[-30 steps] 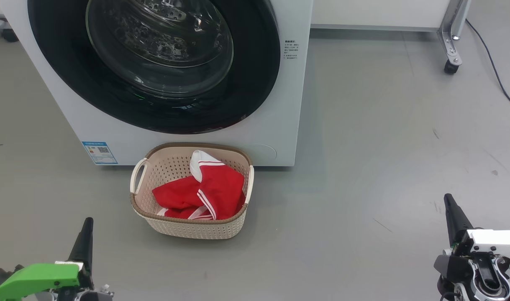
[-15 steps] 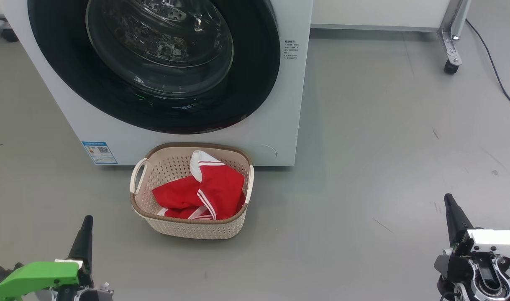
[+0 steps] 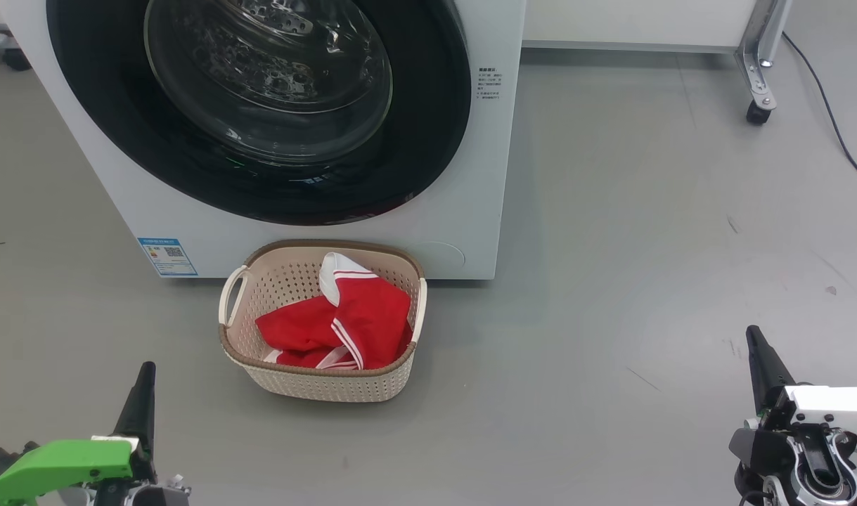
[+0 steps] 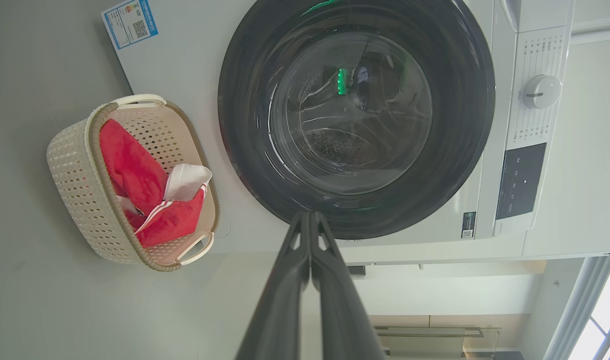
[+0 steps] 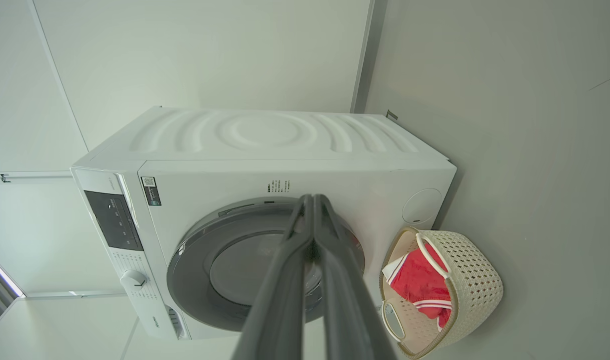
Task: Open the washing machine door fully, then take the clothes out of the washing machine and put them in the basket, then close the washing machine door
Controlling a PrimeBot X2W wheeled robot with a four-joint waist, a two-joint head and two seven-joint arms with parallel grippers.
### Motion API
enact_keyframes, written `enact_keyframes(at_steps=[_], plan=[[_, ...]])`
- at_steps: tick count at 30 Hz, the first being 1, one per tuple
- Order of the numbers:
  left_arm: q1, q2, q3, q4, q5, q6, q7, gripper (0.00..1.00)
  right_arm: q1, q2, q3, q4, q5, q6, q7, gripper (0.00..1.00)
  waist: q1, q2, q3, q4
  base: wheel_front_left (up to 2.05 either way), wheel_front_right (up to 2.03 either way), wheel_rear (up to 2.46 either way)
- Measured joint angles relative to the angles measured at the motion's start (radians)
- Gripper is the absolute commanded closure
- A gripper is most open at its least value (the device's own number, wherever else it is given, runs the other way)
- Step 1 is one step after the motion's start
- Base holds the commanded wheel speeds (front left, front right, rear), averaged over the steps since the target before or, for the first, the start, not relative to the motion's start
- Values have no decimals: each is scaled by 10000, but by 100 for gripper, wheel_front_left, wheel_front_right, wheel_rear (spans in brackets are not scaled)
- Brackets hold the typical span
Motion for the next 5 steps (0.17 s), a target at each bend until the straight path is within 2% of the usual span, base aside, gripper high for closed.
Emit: enact_keyframes(at_steps=[5], plan=[[-1,-2,12,-4,0,0,0,100,0,2,-2,-2,0,0,0,100,0,0,0,0,0,0,0]])
